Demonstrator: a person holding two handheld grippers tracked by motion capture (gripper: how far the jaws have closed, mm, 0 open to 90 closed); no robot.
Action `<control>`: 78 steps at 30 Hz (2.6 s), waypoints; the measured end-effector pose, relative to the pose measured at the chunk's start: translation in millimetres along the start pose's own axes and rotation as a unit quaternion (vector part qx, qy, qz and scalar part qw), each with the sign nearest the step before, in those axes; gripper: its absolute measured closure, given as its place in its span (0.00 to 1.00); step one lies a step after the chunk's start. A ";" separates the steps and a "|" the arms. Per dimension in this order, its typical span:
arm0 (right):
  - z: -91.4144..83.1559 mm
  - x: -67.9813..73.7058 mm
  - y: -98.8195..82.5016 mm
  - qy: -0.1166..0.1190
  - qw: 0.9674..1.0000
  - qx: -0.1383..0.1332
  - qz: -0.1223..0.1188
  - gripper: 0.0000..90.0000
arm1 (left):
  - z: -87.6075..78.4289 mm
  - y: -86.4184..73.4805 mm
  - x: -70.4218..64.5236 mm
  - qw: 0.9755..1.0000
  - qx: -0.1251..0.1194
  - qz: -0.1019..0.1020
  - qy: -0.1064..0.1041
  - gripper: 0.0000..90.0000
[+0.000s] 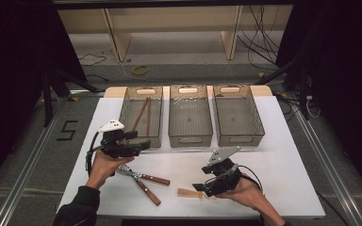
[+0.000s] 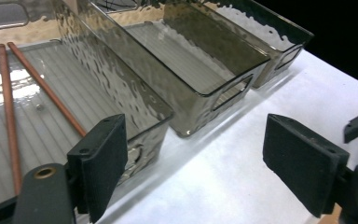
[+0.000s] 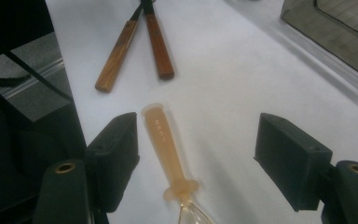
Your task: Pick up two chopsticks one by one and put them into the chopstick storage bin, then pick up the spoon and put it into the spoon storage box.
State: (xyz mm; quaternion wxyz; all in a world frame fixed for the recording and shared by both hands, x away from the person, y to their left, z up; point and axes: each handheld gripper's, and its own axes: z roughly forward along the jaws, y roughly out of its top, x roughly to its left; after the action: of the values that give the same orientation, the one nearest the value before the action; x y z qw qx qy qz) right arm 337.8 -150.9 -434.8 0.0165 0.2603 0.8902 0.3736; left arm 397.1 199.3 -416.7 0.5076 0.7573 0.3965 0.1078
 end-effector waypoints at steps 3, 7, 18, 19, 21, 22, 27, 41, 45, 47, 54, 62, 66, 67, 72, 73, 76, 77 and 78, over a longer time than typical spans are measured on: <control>2.5 -0.2 0.8 0.001 1.000 0.008 -0.002 0.34 | -1.1 -4.0 -5.3 1.000 -0.001 0.006 -0.003 0.23; 5.9 0.6 2.0 0.006 1.000 0.023 -0.012 0.34 | -1.5 -9.0 -13.1 1.000 -0.003 0.016 -0.008 0.22; 18.4 7.2 2.5 0.005 0.996 0.071 -0.044 0.37 | 1.4 -25.6 -32.1 0.999 0.011 0.042 -0.021 0.22; 19.6 8.1 2.6 0.005 0.996 0.075 -0.046 0.37 | 1.8 -27.3 -33.3 0.999 0.009 0.040 -0.023 0.22; 21.9 9.3 3.0 0.005 0.996 0.079 -0.051 0.38 | 2.0 -30.8 -34.5 0.999 0.010 0.043 -0.021 0.23; 22.8 9.8 3.2 0.006 0.995 0.080 -0.052 0.38 | 2.1 -32.5 -34.7 0.999 0.011 0.043 -0.021 0.23; 28.5 11.1 4.2 0.010 0.994 0.087 -0.061 0.41 | 1.3 -39.3 -36.1 0.999 0.010 0.037 -0.024 0.22; 40.2 9.4 6.1 0.020 0.991 0.109 -0.076 0.54 | 2.8 -51.0 -40.5 0.999 -0.002 0.051 -0.014 0.23; 43.5 10.8 6.2 0.018 0.989 0.118 -0.085 0.58 | 1.9 -55.1 -42.5 0.998 0.002 0.064 -0.012 0.23; 45.2 12.0 6.5 0.017 0.989 0.119 -0.088 0.60 | 1.6 -56.7 -42.6 0.998 0.002 0.062 -0.012 0.23; 52.0 17.3 6.9 0.018 0.984 0.140 -0.105 0.66 | 0.3 -58.1 -43.3 0.998 0.001 0.059 -0.016 0.23; 57.0 20.4 6.5 0.008 0.980 0.157 -0.123 0.76 | 1.8 -60.5 -43.0 0.998 0.009 0.060 -0.018 0.22; 58.0 22.4 7.3 0.006 0.977 0.164 -0.136 0.80 | 1.7 -60.7 -42.7 0.998 0.009 0.060 -0.018 0.23; 58.4 22.6 7.3 0.007 0.977 0.164 -0.139 0.81 | 1.8 -60.7 -42.8 0.998 0.009 0.060 -0.018 0.23; 58.4 23.6 7.2 0.006 0.976 0.165 -0.142 0.83 | 2.1 -61.1 -42.9 0.998 0.010 0.062 -0.018 0.23; 58.4 23.7 7.2 0.006 0.976 0.165 -0.142 0.83 | 2.1 -61.1 -42.6 0.998 0.010 0.062 -0.018 0.23; 58.7 25.0 7.0 0.002 0.975 0.163 -0.149 0.84 | 1.6 -62.0 -41.5 0.998 0.009 0.057 -0.017 0.23; 59.3 24.5 6.5 0.002 0.975 0.158 -0.155 0.84 | 1.6 -62.6 -41.1 0.998 0.007 0.055 -0.017 0.23; 59.4 24.7 6.4 0.001 0.976 0.156 -0.154 0.84 | 2.0 -63.0 -40.8 0.998 0.008 0.056 -0.017 0.23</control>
State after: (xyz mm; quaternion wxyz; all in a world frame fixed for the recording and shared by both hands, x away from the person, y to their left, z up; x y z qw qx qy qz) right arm 332.7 -96.4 -469.2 0.0315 0.1191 0.9670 0.2232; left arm 340.3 179.7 -461.7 0.5015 0.7840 0.3456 0.1199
